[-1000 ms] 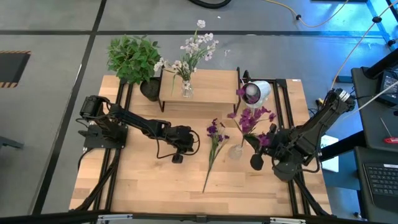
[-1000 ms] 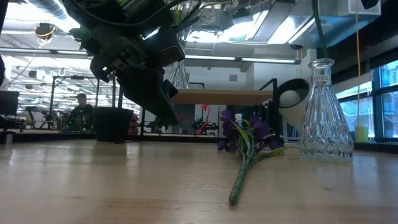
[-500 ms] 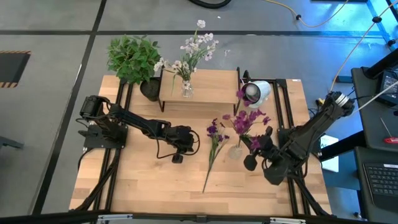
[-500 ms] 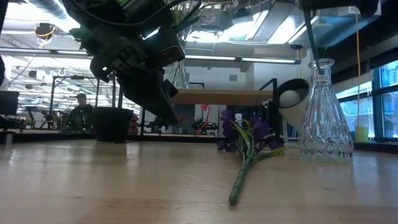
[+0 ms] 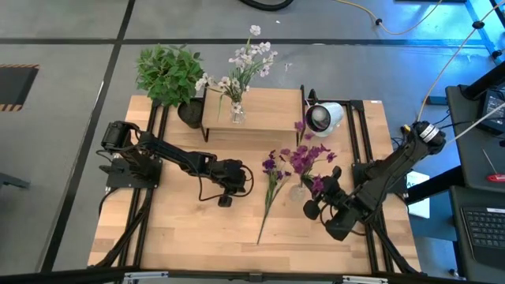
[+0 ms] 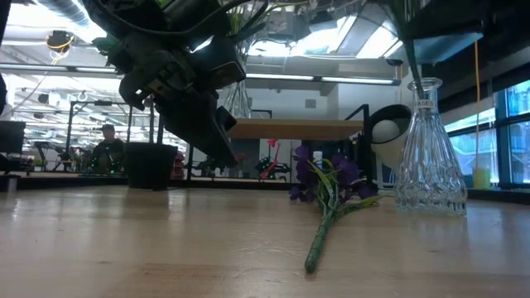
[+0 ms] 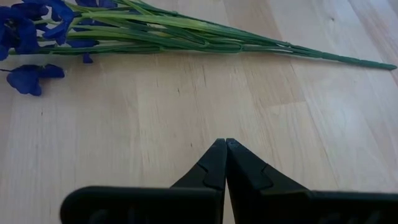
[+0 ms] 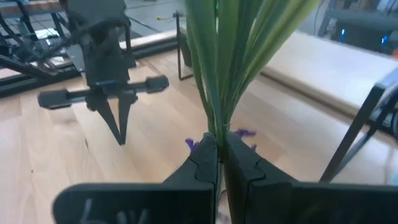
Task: Pick and place flowers into a vace then onto a shelf
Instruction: Put the pink flowers into the transparent vase
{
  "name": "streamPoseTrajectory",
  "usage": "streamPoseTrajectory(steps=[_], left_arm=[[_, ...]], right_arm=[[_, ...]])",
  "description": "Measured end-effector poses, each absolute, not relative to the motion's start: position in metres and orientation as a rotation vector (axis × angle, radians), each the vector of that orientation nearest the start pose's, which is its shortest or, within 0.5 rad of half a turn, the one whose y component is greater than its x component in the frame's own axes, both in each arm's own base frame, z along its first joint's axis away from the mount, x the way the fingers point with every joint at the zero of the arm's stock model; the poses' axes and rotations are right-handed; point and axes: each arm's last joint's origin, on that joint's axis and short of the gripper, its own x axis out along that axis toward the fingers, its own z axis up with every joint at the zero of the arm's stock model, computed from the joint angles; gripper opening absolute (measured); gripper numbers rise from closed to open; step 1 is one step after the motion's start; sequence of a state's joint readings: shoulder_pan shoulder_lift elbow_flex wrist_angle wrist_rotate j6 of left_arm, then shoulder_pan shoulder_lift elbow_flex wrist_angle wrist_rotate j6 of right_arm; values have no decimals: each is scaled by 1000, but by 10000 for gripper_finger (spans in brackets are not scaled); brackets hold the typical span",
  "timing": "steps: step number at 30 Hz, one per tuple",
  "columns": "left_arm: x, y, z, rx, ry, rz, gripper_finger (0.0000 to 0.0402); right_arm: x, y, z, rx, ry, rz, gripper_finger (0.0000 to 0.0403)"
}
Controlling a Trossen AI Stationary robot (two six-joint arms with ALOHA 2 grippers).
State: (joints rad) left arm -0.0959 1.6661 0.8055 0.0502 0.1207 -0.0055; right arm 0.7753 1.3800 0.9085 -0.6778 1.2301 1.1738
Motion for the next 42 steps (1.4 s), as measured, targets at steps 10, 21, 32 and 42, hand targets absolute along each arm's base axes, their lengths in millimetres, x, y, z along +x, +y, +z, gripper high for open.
streamPoseTrajectory(steps=[10,21,32,42], left_arm=[[315,-34,150,-15,814,-203,6],[315,-34,150,-15,814,-203,6],[315,-34,150,-15,814,-203,6],[315,-34,150,-15,814,-203,6]], right_arm=[[202,160,214,142,316,-675,12],[204,163,206,131,374,-663,13],[204,162,206,108,398,-653,14],[202,161,205,85,422,-655,22]])
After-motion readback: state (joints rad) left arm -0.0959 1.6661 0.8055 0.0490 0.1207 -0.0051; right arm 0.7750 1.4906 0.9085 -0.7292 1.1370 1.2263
